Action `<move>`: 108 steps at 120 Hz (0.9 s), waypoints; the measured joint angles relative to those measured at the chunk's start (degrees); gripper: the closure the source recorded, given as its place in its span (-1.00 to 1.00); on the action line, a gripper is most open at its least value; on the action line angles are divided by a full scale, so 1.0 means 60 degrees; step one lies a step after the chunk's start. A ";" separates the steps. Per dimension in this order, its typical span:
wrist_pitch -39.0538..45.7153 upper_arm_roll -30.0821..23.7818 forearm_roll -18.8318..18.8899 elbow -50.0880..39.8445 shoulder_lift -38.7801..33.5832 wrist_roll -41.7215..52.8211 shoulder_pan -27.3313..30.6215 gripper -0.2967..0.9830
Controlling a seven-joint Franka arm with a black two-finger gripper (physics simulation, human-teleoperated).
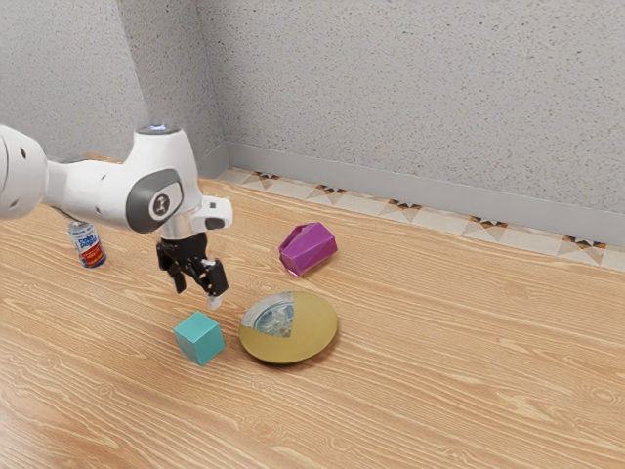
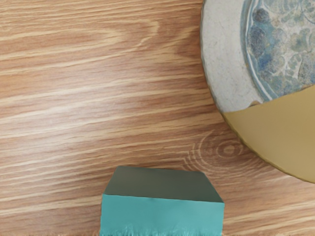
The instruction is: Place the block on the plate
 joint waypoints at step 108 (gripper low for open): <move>0.0993 -0.0354 0.0028 -0.1013 0.0279 -0.0022 0.0335 -0.54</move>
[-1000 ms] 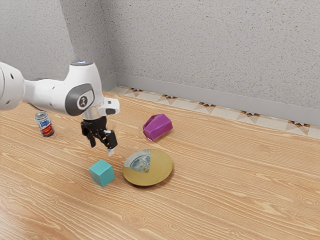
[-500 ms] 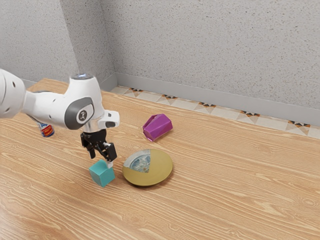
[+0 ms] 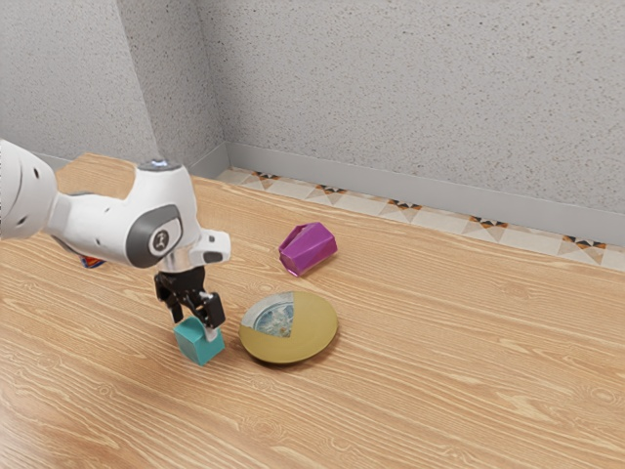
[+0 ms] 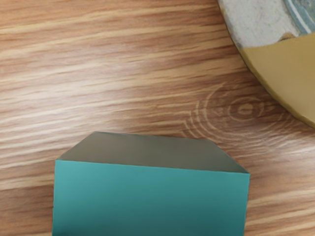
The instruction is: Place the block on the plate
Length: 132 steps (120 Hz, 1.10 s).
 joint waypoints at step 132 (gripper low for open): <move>0.0387 0.0017 0.0103 -0.0133 0.0146 -0.0155 0.0007 -0.10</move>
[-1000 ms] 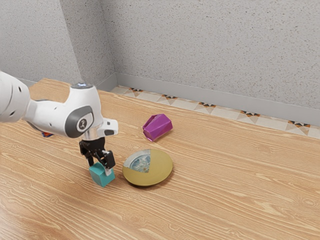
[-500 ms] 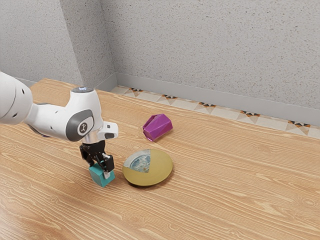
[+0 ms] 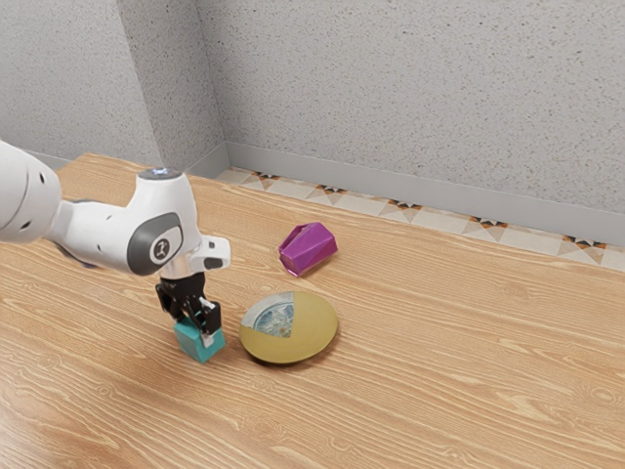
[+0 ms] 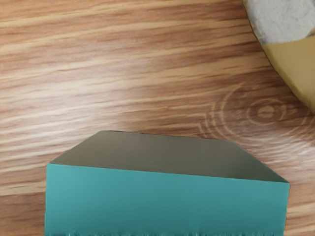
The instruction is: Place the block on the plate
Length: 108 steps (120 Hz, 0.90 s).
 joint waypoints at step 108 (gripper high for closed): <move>-0.1041 -0.1163 0.1375 0.2234 0.0443 -0.0711 -0.0710 -0.07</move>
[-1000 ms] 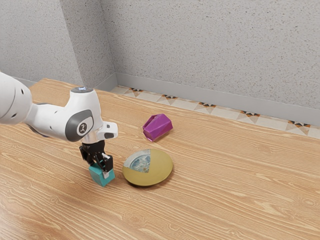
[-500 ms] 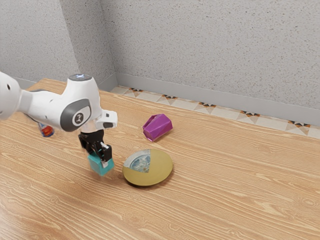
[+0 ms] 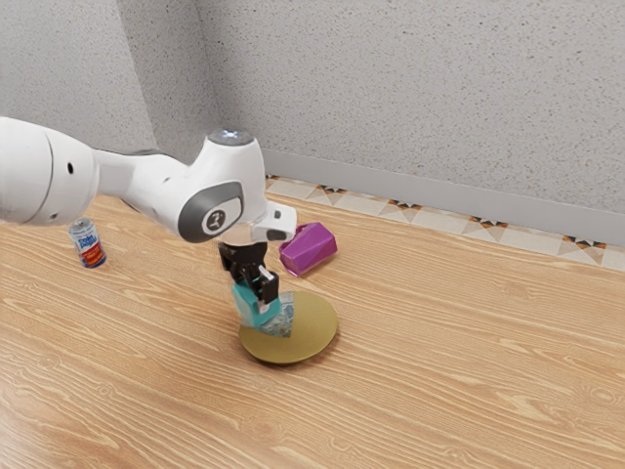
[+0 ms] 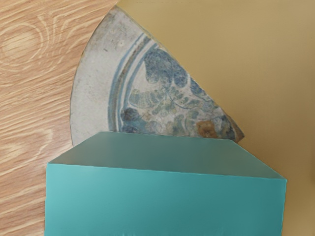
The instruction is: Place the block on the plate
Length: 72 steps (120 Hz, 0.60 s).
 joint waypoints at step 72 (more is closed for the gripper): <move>-0.0615 -0.0548 0.0242 0.1646 0.1671 -0.0424 -0.0083 -0.07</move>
